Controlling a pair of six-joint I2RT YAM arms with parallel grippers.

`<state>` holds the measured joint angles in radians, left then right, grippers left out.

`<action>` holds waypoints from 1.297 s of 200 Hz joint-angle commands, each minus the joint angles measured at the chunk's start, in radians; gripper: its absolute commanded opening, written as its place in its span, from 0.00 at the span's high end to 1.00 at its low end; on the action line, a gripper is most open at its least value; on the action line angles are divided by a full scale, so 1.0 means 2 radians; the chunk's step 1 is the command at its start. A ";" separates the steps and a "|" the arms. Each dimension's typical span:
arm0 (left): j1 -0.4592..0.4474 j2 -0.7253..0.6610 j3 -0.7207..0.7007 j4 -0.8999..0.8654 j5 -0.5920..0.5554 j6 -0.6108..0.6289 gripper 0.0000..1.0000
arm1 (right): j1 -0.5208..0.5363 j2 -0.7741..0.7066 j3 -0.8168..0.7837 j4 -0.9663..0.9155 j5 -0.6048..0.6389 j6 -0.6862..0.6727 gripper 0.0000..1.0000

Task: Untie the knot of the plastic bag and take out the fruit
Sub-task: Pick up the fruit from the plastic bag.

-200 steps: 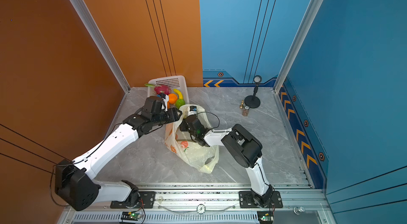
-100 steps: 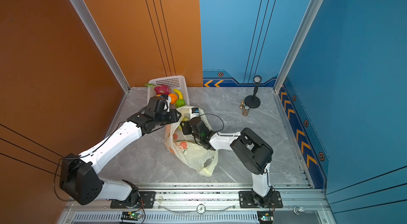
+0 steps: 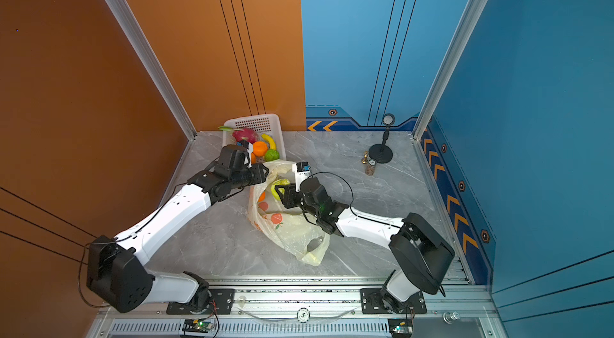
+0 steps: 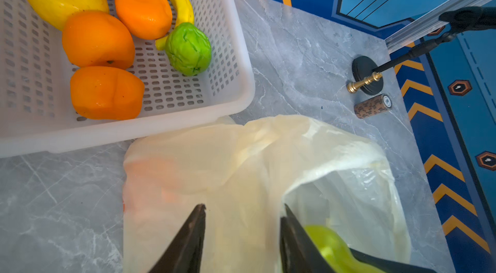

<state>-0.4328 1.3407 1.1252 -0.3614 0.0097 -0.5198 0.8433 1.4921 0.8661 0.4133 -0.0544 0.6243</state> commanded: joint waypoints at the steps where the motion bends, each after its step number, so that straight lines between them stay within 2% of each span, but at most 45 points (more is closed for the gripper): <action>1: 0.003 -0.048 -0.025 0.053 0.004 0.052 0.46 | -0.012 -0.051 0.007 -0.068 -0.027 -0.011 0.68; 28: 0.003 -0.091 -0.070 0.133 0.040 0.109 0.36 | -0.033 -0.097 0.033 -0.133 -0.047 -0.017 0.68; 70: -0.006 -0.143 -0.126 0.223 0.161 0.245 0.21 | -0.067 -0.124 0.115 -0.250 -0.095 -0.011 0.68; 86: -0.020 -0.148 -0.129 0.226 0.165 0.293 0.15 | -0.093 -0.121 0.144 -0.278 -0.127 0.000 0.67; 88: -0.022 -0.148 -0.129 0.226 0.165 0.298 0.11 | -0.094 -0.120 0.148 -0.283 -0.131 0.002 0.67; 93: -0.027 -0.148 -0.128 0.226 0.164 0.309 0.08 | -0.097 -0.118 0.156 -0.294 -0.138 0.005 0.67; 129: -0.062 -0.130 -0.108 0.227 0.188 0.370 0.00 | -0.103 -0.091 0.215 -0.349 -0.197 0.009 0.66; 158: -0.094 -0.109 -0.088 0.232 0.161 0.400 0.02 | -0.102 -0.084 0.219 -0.338 -0.228 0.026 0.66; 202: -0.110 -0.089 -0.068 0.241 0.146 0.414 0.00 | -0.097 -0.080 0.217 -0.347 -0.238 0.027 0.66; 226: -0.112 -0.083 -0.065 0.248 0.157 0.412 0.12 | -0.093 -0.077 0.219 -0.351 -0.243 0.028 0.66; 229: -0.113 -0.082 -0.065 0.248 0.157 0.411 0.18 | -0.093 -0.077 0.218 -0.351 -0.243 0.028 0.66; 238: -0.113 -0.079 -0.062 0.247 0.158 0.407 0.25 | -0.092 -0.077 0.219 -0.350 -0.242 0.028 0.66; 259: -0.114 -0.075 -0.060 0.245 0.151 0.400 0.38 | -0.092 -0.079 0.219 -0.350 -0.239 0.028 0.64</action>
<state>-0.6559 1.1736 0.9649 0.0982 0.3225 0.2928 0.6449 1.3319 1.2819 -0.2626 -0.4969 0.6743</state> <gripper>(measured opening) 0.673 0.405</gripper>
